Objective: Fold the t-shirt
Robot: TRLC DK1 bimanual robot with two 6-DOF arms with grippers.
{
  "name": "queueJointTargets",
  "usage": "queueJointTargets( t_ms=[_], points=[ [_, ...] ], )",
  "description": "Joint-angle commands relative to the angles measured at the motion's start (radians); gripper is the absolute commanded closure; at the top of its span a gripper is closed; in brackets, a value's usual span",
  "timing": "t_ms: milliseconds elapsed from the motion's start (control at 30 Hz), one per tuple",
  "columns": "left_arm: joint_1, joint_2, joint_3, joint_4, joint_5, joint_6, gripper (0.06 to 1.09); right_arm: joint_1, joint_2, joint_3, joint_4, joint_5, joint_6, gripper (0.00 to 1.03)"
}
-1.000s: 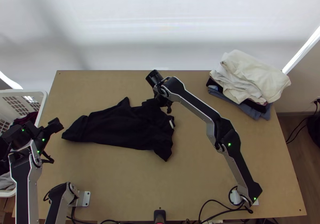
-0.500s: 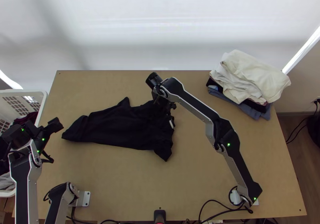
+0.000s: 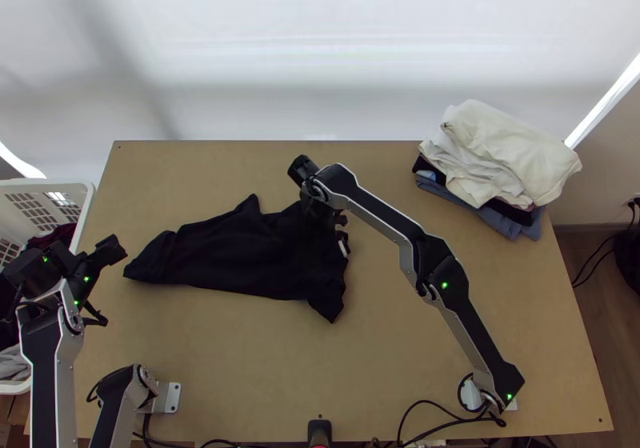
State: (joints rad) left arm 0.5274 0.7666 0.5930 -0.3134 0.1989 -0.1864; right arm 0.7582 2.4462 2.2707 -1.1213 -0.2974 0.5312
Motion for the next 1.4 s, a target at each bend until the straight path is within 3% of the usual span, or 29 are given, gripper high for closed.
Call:
queueJointTargets(
  t_ms=[0,167,500,533,567,633,667,900,1000,1267,1300,1367],
  points=[
    [-0.006,0.005,0.014,-0.003,0.008,-0.012,0.09,0.020,-0.088,0.029,0.063,-0.006,0.019,1.00],
    [-0.006,0.007,0.016,-0.003,0.008,-0.012,0.09,0.033,-0.142,0.044,0.187,0.017,0.044,1.00],
    [-0.006,-0.001,0.010,-0.003,0.008,-0.012,0.09,0.006,-0.062,0.049,0.549,0.241,0.043,1.00],
    [-0.006,-0.001,0.010,-0.003,0.008,-0.012,0.10,0.001,-0.046,0.056,0.574,0.267,0.041,0.89],
    [-0.007,-0.001,0.010,-0.003,0.008,-0.012,0.09,0.000,-0.035,0.056,0.594,0.287,0.039,0.67],
    [-0.010,-0.001,0.011,-0.004,0.008,-0.012,0.09,-0.002,-0.019,0.056,0.601,0.334,0.029,0.11],
    [-0.012,-0.001,0.014,-0.004,0.008,-0.012,0.09,-0.002,-0.018,0.055,0.595,0.348,0.010,0.03],
    [-0.012,-0.001,0.010,-0.006,0.008,-0.001,0.10,-0.003,-0.131,-0.020,0.431,0.360,-0.089,0.04],
    [-0.014,0.003,0.008,-0.004,0.010,-0.001,0.09,-0.008,-0.171,-0.039,0.357,0.362,-0.149,0.17],
    [-0.026,0.014,0.019,0.002,0.010,-0.002,0.09,-0.007,-0.211,-0.059,0.224,0.374,-0.185,0.19],
    [-0.026,0.014,0.018,0.000,0.008,-0.002,0.10,-0.003,-0.208,-0.059,0.202,0.373,-0.189,0.22],
    [-0.026,0.014,0.014,-0.001,0.008,-0.002,0.10,-0.003,-0.200,-0.060,0.199,0.373,-0.189,0.50]
  ],
)
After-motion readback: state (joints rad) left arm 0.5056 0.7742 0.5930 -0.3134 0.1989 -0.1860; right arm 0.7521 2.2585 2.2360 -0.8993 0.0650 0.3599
